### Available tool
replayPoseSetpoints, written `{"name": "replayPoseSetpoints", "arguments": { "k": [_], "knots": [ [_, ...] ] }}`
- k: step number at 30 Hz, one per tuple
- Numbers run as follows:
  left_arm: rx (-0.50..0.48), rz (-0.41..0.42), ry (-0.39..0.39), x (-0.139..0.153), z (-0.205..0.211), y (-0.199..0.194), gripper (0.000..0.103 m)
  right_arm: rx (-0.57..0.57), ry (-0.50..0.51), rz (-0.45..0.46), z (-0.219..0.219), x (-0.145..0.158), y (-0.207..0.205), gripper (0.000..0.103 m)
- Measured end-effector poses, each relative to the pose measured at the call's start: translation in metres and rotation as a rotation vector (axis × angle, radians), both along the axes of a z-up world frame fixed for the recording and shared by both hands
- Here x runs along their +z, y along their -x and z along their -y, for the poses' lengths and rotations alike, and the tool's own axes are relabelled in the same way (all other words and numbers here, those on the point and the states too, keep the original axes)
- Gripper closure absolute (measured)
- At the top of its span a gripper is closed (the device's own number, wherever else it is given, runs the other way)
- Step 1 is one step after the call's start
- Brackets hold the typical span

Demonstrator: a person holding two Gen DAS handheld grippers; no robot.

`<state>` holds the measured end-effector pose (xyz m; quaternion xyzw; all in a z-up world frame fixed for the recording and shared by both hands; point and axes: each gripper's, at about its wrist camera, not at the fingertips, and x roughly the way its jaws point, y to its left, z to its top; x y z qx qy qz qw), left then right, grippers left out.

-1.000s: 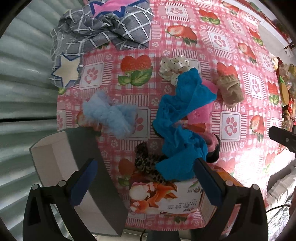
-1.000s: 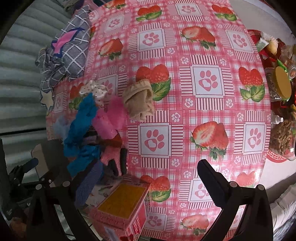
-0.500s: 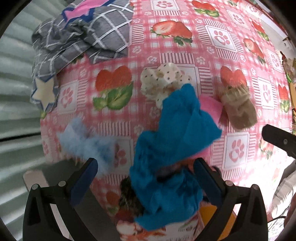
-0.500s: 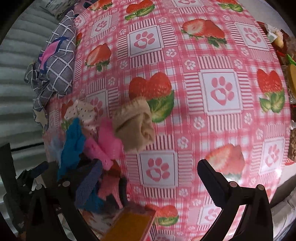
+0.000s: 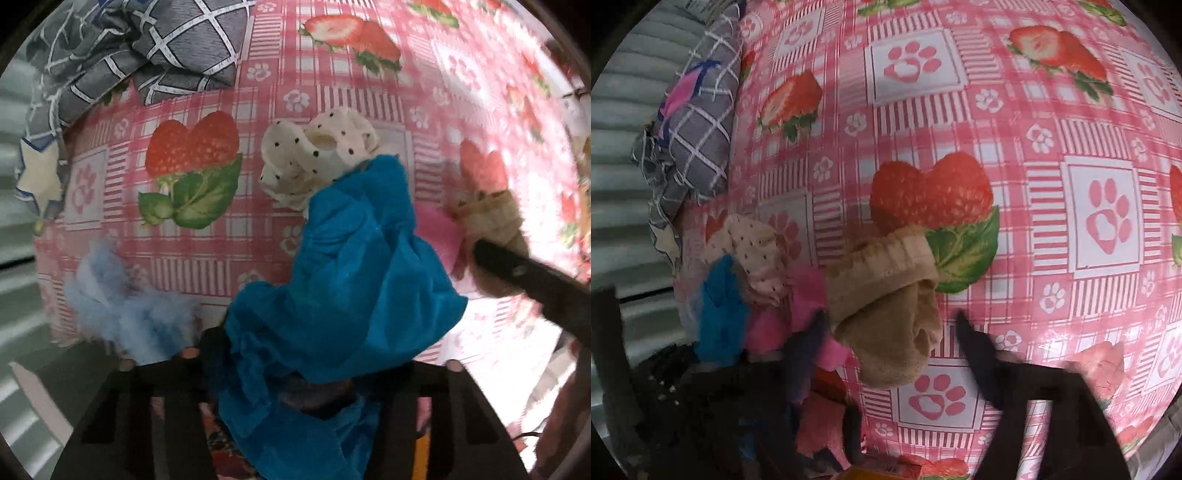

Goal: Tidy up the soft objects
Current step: 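Grasp the blue cloth with the left tool while the right tool grasps the beige knit sock, then carry the blue cloth and beige sock over the open white box with both tools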

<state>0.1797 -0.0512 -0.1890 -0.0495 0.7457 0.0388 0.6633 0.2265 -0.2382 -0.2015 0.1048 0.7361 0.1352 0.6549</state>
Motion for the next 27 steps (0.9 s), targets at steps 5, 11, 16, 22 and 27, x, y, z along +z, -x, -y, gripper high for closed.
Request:
{"name": "replayPoseSetpoints", "arguments": {
  "k": [5, 11, 16, 22, 27],
  "knots": [
    [0.029, 0.117, 0.087, 0.022, -0.014, 0.004, 0.069, -0.003, -0.023, 0.014, 0.005, 0.003, 0.005, 0.078],
    [0.026, 0.207, 0.061, 0.055, -0.027, -0.001, 0.074, -0.051, -0.067, 0.057, 0.032, 0.029, 0.005, 0.079],
    [0.049, 0.292, 0.076, 0.087, -0.031, 0.004, 0.074, -0.074, -0.09, 0.073, 0.042, 0.045, 0.008, 0.079],
    [-0.004, 0.388, 0.048, 0.121, -0.017, 0.011, 0.074, -0.084, -0.11, 0.077, 0.051, 0.056, 0.015, 0.079],
    [0.002, 0.406, 0.081, 0.138, -0.017, 0.019, 0.074, -0.085, -0.115, 0.093, 0.06, 0.069, 0.024, 0.079]
  ]
}}
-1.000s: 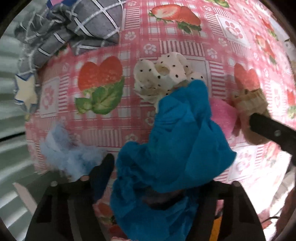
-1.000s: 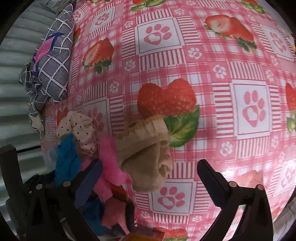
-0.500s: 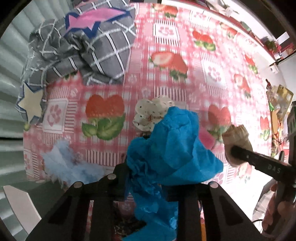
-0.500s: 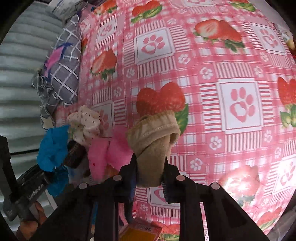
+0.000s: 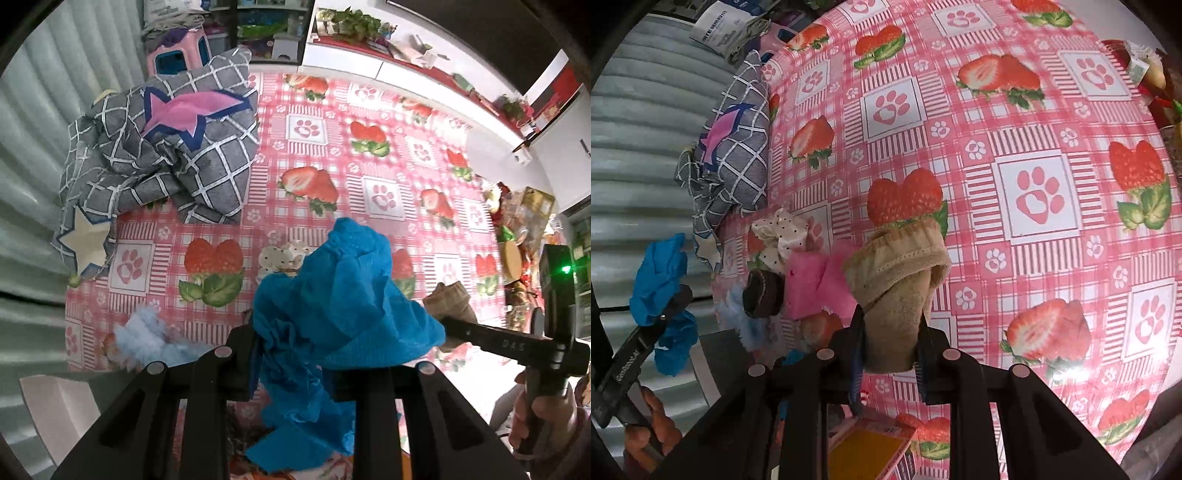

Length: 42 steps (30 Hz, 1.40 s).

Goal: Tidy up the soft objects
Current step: 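Carry the blue cloth and beige sock over the open white box with both tools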

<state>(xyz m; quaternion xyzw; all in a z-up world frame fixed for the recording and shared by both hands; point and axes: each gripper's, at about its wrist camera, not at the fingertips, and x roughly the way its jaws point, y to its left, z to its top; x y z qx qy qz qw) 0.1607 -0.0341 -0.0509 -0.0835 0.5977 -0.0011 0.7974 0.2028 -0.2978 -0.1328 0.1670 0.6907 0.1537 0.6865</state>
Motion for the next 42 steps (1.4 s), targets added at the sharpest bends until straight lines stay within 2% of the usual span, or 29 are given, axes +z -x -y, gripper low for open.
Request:
{"name": "replayPoseSetpoints", "arguments": {
  "k": [8, 13, 27, 35, 42],
  "knots": [
    [-0.078, 0.043, 0.002, 0.039, 0.03, 0.025, 0.074, -0.018, -0.012, 0.032, 0.024, 0.032, 0.014, 0.079],
    [-0.157, 0.051, -0.004, 0.054, 0.068, 0.045, 0.074, -0.038, -0.027, 0.056, 0.046, 0.053, 0.03, 0.079],
    [-0.447, 0.018, -0.001, 0.063, 0.189, 0.123, 0.074, -0.086, -0.043, 0.026, 0.102, 0.07, 0.097, 0.079],
    [-0.537, -0.006, 0.022, 0.059, 0.206, 0.165, 0.074, -0.092, 0.003, 0.011, 0.113, 0.068, 0.146, 0.079],
    [-0.576, -0.002, 0.047, 0.059, 0.183, 0.206, 0.074, -0.113, 0.078, 0.008, 0.106, 0.066, 0.206, 0.079]
  ]
}}
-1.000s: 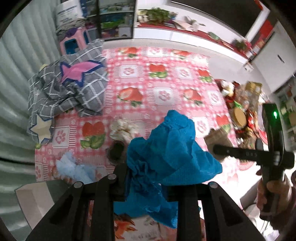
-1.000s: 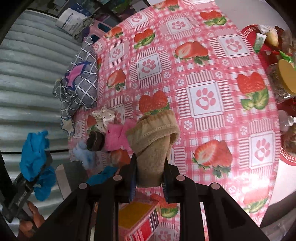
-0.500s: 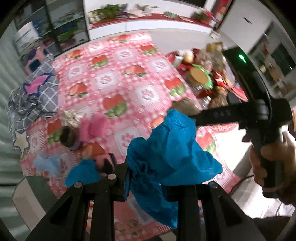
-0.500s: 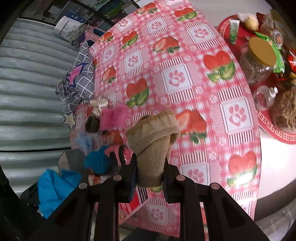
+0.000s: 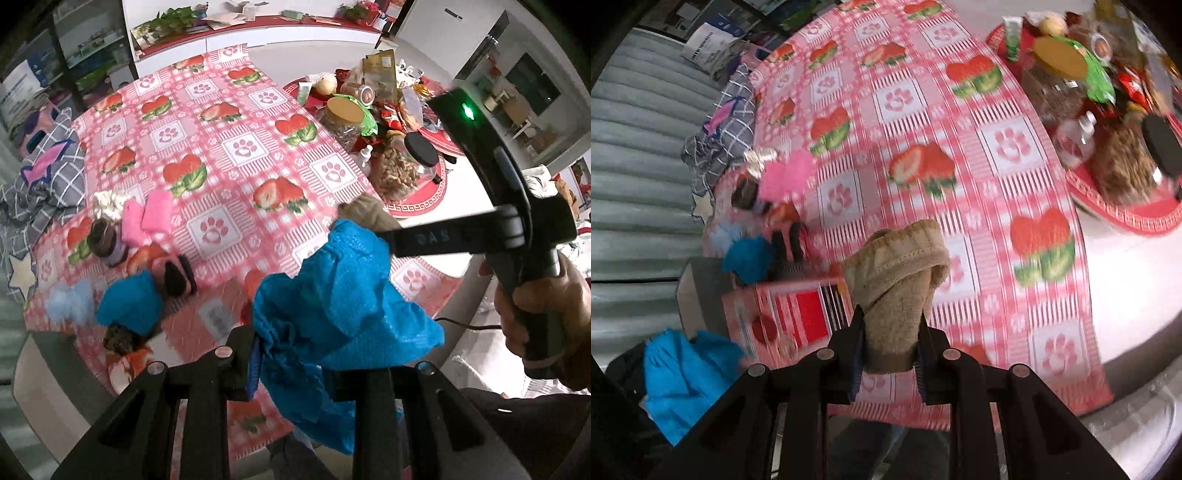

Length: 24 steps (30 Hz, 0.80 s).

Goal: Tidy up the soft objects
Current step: 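Carry the blue cloth and beige sock over the open white box with both tools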

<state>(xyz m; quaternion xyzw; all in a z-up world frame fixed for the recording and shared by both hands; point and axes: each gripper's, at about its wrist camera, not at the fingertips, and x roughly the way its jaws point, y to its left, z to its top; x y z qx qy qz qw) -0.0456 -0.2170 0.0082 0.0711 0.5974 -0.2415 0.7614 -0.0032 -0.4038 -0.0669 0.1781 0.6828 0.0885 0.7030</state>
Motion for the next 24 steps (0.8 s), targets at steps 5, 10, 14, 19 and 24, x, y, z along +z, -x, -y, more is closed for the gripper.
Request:
{"name": "replayPoseSetpoints", "arguments": {
  "k": [5, 10, 14, 19, 24],
  "knots": [
    [0.02, 0.015, -0.002, 0.003, -0.033, 0.023, 0.074, -0.005, 0.035, -0.019, -0.019, -0.002, 0.038, 0.079],
    [0.069, 0.025, -0.009, 0.003, -0.079, 0.041, 0.074, 0.009, 0.044, -0.025, -0.051, 0.001, 0.069, 0.079],
    [0.135, 0.028, -0.009, 0.002, -0.119, 0.05, 0.074, 0.045, 0.046, -0.021, -0.082, 0.004, 0.084, 0.079],
    [0.214, 0.034, -0.002, 0.001, -0.16, 0.061, 0.074, 0.098, 0.053, -0.017, -0.116, 0.007, 0.096, 0.079],
    [0.281, 0.046, 0.014, 0.004, -0.191, 0.072, 0.074, 0.166, 0.059, -0.013, -0.148, 0.01, 0.107, 0.079]
  ]
}}
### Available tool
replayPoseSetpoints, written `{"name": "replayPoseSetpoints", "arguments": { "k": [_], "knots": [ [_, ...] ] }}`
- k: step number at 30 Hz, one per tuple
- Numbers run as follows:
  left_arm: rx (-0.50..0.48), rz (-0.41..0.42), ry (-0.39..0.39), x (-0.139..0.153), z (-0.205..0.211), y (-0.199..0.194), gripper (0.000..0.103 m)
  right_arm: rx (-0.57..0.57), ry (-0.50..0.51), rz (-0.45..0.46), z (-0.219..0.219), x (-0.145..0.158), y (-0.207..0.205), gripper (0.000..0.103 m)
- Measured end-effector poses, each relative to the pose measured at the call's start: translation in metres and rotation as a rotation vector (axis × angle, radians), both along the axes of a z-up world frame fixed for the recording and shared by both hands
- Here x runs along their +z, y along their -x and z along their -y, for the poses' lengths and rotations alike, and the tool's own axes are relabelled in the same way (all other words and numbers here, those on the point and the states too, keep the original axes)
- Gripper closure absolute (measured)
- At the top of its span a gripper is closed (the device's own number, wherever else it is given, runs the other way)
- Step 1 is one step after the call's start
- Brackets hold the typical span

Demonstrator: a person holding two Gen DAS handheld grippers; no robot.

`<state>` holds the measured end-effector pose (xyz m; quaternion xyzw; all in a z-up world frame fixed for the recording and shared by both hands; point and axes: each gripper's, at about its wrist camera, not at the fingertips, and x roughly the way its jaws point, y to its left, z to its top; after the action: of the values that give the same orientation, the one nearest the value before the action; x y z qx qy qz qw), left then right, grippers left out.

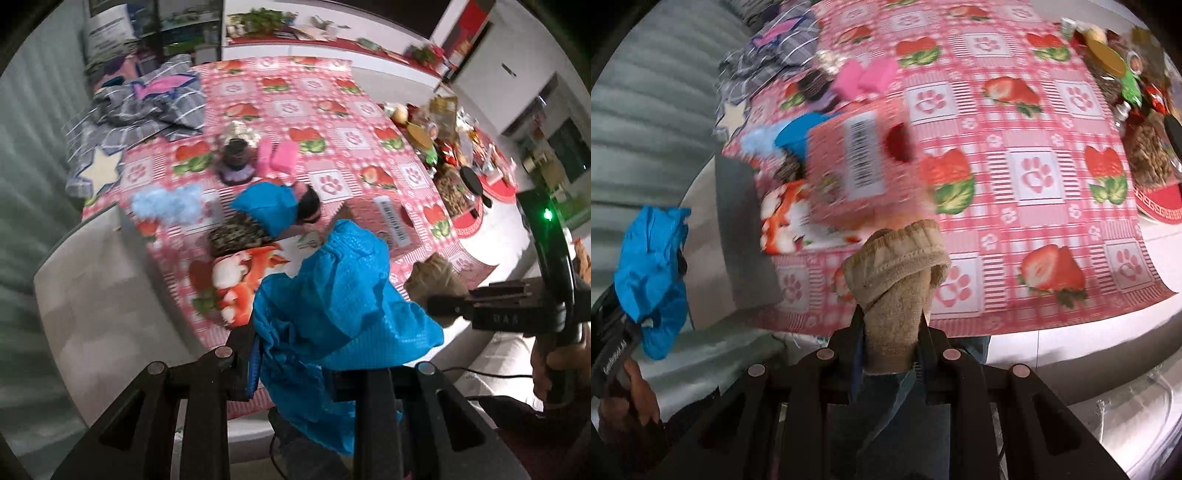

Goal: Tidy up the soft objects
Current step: 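Carry the blue cloth and beige sock over the open white box with both tools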

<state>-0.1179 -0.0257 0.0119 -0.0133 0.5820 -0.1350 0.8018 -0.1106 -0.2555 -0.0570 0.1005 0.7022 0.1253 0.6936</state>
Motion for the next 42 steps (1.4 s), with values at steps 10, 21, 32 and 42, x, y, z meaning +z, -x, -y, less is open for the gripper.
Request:
{"name": "replayPoseSetpoints", "arguments": {
  "k": [10, 21, 32, 42],
  "knots": [
    [0.154, 0.044, 0.013, 0.006, -0.063, 0.021, 0.074, 0.168, 0.021, 0.041, -0.066, 0.015, 0.006, 0.079],
    [0.398, 0.07, -0.038, 0.004, -0.141, 0.05, 0.074, 0.37, 0.054, 0.085, -0.138, 0.032, -0.004, 0.079],
    [0.558, 0.02, -0.027, -0.016, -0.185, 0.077, 0.074, 0.599, 0.051, 0.103, -0.223, 0.033, -0.008, 0.079],
    [0.627, -0.019, -0.035, -0.031, -0.196, 0.084, 0.074, 0.75, 0.021, 0.094, -0.28, 0.024, 0.004, 0.079]
  ]
}}
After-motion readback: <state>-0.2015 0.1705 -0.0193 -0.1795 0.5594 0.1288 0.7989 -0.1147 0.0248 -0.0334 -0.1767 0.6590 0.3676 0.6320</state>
